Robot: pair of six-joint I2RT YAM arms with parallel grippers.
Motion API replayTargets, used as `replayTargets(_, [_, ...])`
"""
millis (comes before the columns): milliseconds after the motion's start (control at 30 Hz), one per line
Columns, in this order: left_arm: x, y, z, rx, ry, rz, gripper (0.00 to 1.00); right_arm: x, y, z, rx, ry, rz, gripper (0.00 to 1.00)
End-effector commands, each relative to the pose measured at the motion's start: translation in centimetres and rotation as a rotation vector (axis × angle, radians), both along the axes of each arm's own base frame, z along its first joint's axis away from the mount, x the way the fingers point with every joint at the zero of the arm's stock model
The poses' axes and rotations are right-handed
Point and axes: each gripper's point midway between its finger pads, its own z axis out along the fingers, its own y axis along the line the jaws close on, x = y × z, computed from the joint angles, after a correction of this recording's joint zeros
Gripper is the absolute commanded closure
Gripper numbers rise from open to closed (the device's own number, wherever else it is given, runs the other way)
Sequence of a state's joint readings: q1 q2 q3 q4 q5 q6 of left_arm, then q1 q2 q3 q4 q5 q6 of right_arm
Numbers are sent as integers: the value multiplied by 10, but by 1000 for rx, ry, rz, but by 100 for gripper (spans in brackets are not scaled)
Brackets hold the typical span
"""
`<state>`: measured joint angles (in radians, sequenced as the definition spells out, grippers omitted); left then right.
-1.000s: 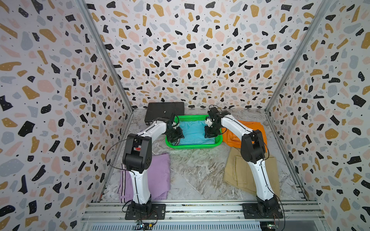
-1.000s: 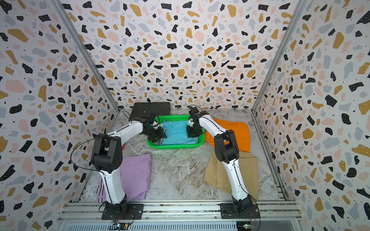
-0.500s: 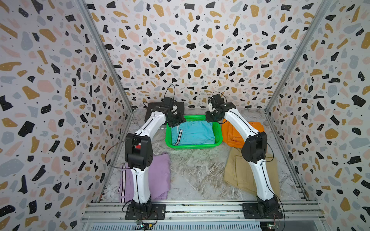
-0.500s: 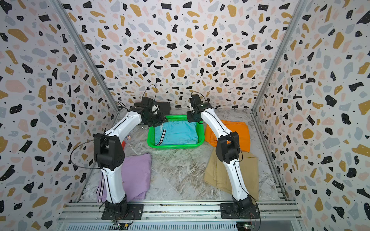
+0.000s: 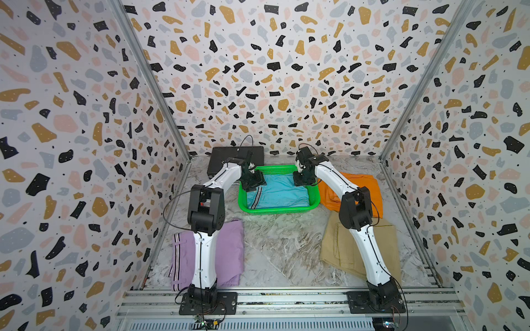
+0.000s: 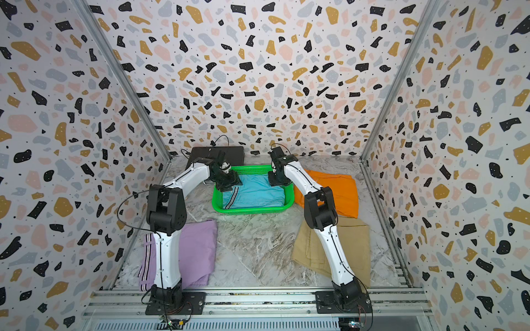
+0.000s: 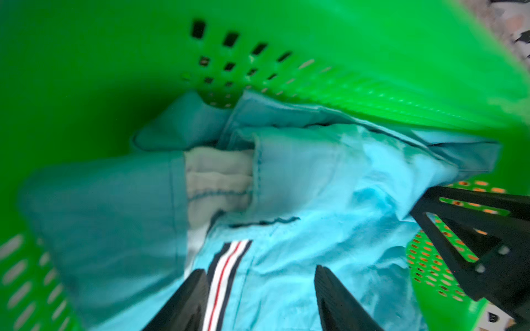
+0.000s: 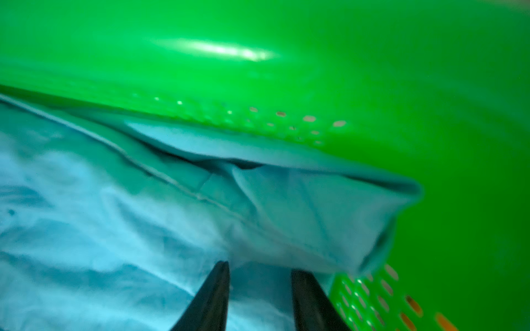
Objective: Put the folded long pants in the basket
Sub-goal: Place the long pant in the basket, then move the long pant to the center of the board.
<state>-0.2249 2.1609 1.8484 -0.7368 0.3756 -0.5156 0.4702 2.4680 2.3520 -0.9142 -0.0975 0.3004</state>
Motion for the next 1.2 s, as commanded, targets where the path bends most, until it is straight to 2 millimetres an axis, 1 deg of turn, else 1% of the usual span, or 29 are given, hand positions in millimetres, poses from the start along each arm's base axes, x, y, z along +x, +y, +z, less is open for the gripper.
replayTargets(0, [-1, 4, 118, -58, -231, 21, 21, -13, 3, 108, 129, -137, 5, 40])
replayTargets(33, [-7, 6, 138, -63, -269, 29, 17, -19, 7, 121, 173, -144, 17, 3])
replayTargets(67, [-14, 10, 162, -68, -314, 41, 12, -28, 13, 136, 230, -150, 30, 0])
replayTargets(100, [-23, 16, 182, -64, -355, 55, 3, -38, 16, 149, 278, -151, 36, 0])
replayTargets(133, [-32, 21, 198, -58, -387, 71, 0, -48, 21, 161, 321, -154, 49, 0])
replayTargets(167, [-44, 29, 212, -55, -413, 92, 0, -63, 27, 174, 375, -153, 73, 0])
replayTargets(200, [-53, 38, 221, -51, -433, 115, 0, -75, 31, 185, 414, -158, 89, 0])
replayTargets(233, [-66, 49, 230, -38, -456, 149, 0, -91, 37, 197, 454, -167, 109, 0])
replayTargets(300, [-90, 76, 232, -8, -464, 244, 0, -128, 51, 208, 520, -154, 179, 0])
replayTargets(367, [-118, 106, 230, 14, -473, 329, 0, -171, 71, 207, 565, -101, 261, 0])
replayTargets(433, [-144, 132, 224, 48, -489, 402, 0, -213, 93, 193, 599, -2, 344, 2])
replayTargets(467, [-157, 145, 220, 67, -490, 444, 0, -234, 103, 181, 594, 51, 373, 4])
replayTargets(533, [-181, 166, 214, 95, -500, 512, 0, -267, 120, 156, 572, 122, 415, 5])
replayTargets(567, [-191, 175, 209, 113, -495, 544, 0, -281, 127, 142, 557, 142, 431, 5])
replayTargets(667, [-213, 196, 195, 165, -446, 595, 0, -312, 148, 109, 521, 230, 467, 5])
replayTargets(733, [-221, 202, 187, 181, -407, 600, 0, -321, 159, 89, 481, 314, 477, 9])
replayTargets(767, [-223, 203, 185, 184, -393, 601, 0, -322, 164, 78, 457, 354, 476, 10])
replayTargets(833, [-227, 205, 185, 192, -386, 598, 0, -325, 171, 58, 419, 426, 461, 12])
replayTargets(967, [-236, 204, 197, 197, -412, 598, 0, -328, 189, 32, 397, 454, 442, 12])
replayTargets(1100, [-243, 196, 196, 156, -396, 588, 0, -332, 205, 4, 390, 495, 396, 12])
replayTargets(1167, [-247, 194, 194, 140, -383, 590, 0, -333, 213, -5, 389, 507, 386, 12])
